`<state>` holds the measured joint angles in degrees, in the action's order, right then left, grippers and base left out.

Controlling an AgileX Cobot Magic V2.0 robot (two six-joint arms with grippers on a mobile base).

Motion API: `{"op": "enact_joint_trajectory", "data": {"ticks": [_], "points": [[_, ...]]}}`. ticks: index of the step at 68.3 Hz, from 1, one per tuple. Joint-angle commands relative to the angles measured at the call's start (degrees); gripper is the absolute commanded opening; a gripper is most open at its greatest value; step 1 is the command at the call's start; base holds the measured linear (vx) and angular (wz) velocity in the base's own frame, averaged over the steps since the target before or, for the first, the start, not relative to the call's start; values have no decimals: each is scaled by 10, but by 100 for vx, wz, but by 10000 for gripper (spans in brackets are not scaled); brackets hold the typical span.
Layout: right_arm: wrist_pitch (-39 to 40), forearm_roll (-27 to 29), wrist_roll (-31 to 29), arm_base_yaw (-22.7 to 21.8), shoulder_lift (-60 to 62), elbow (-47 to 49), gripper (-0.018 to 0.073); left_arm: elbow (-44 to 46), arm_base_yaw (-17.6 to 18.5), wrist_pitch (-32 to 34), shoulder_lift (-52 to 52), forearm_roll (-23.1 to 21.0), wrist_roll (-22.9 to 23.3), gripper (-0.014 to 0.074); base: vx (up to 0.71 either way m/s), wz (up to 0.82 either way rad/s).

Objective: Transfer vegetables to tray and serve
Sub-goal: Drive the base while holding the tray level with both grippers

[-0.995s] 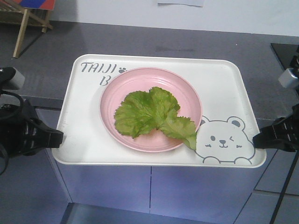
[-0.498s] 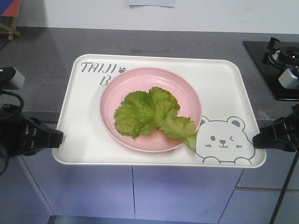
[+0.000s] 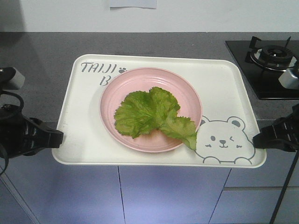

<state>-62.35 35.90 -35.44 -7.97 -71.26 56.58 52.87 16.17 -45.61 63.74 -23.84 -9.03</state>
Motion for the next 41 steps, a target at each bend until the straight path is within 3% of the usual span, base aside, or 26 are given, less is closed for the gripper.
{"op": "enact_joint_trajectory", "data": {"ticks": [1,41], "points": [[-19,84,-23,6,16,15,-3,18,8,21,-13,-57,-18,-7,5,-12],[-19,84,-23,6,16,15,-3,18,8,21,-13,-57,-18,-7,7,-7]]}}
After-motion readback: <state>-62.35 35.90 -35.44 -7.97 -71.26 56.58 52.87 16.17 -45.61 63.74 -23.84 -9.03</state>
